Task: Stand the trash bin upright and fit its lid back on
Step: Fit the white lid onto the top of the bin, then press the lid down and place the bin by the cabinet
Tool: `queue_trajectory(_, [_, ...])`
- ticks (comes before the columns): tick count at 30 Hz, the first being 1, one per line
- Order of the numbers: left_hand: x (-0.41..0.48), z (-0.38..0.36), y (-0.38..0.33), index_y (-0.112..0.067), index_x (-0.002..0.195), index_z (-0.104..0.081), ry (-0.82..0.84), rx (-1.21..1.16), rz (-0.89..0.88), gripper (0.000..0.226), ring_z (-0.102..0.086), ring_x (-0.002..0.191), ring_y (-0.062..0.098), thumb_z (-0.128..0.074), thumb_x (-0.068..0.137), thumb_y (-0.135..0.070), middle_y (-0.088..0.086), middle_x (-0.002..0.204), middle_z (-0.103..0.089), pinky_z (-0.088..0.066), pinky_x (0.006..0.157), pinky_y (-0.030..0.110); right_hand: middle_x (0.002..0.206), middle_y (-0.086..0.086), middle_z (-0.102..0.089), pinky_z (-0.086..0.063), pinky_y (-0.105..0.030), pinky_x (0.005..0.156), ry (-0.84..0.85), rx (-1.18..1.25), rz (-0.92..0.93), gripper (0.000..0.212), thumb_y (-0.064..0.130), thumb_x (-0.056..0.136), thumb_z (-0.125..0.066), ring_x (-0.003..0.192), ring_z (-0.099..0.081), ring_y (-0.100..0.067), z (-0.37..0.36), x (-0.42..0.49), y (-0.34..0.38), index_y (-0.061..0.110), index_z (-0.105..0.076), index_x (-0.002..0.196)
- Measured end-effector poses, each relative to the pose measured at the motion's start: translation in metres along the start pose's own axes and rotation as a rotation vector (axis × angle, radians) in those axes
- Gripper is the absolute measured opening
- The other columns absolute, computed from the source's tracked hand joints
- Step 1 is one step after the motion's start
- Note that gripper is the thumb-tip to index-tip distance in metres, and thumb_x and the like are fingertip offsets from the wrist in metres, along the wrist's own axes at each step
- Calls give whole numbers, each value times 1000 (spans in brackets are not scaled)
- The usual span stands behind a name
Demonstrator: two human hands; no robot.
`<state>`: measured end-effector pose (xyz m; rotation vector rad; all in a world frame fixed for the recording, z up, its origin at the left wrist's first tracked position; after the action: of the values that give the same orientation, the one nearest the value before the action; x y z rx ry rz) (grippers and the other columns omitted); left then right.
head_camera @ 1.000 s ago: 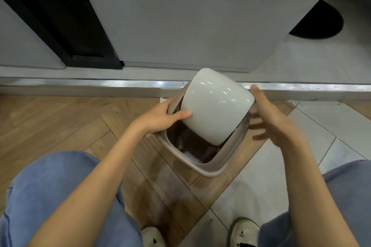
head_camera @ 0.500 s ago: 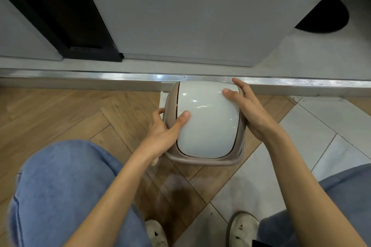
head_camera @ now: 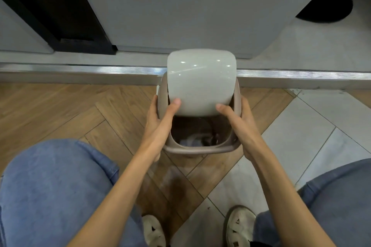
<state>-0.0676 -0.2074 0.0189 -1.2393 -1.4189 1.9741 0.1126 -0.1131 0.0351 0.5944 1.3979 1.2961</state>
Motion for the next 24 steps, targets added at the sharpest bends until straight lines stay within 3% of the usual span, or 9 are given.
queue_trajectory(3, [5, -7, -4, -36, 151, -30, -70, -8, -55, 103, -43, 134, 16, -59, 62, -78, -4, 151, -42, -38, 106, 35, 133, 1, -58, -47, -19, 78, -24, -27, 37, 70, 49, 86, -66, 116, -58, -13, -2, 14, 3, 23, -41, 145])
queue_trajectory(8, [9, -13, -5, -34, 150, -35, -110, 17, -100, 101, -48, 130, 17, -59, 64, -82, -5, 144, -50, -40, 110, 47, 131, 3, -59, -50, -35, 97, -73, 18, 24, 70, 58, 87, -57, 119, -57, -14, 1, 15, 5, 21, -44, 145])
queue_trajectory(14, [-5, -11, 6, -40, 151, -27, -51, 67, -103, 107, -47, 133, 17, -59, 61, -88, -6, 151, -44, -42, 109, 49, 120, 7, -66, -52, -33, 85, -120, 84, -72, 80, 77, 76, -49, 108, -64, -10, 8, -2, -10, 22, -52, 134])
queue_trajectory(17, [-8, -6, 3, -37, 153, -24, 12, 61, -81, 107, -48, 131, 14, -56, 62, -84, -6, 151, -44, -42, 108, 40, 121, 9, -64, -48, -32, 76, -119, 78, -99, 87, 87, 62, -45, 105, -61, -6, 14, -2, -4, 30, -54, 127])
queue_trajectory(20, [-3, -4, -1, -34, 152, -29, -7, 4, -25, 106, -51, 128, 15, -50, 62, -84, -4, 148, -49, -41, 108, 40, 123, 14, -60, -46, -27, 75, -86, 94, -78, 78, 79, 74, -50, 103, -58, 1, 7, -1, 3, 32, -47, 137])
queue_trajectory(24, [3, -5, -1, -29, 149, -37, -112, -29, 5, 115, -52, 128, 17, -57, 54, -92, -4, 146, -52, -42, 109, 47, 128, 12, -62, -52, -28, 84, -106, 73, 14, 65, 63, 84, -61, 108, -64, -4, -10, 2, 6, 32, -50, 140])
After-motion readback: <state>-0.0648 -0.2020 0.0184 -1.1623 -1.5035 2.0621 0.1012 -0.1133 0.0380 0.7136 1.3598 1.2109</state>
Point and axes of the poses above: each hand's wrist, its own x-axis towards the middle knuckle, its own z-axis out of the back of the hand, y = z × x, the point moved 1 cm from there along x, towards the middle knuckle
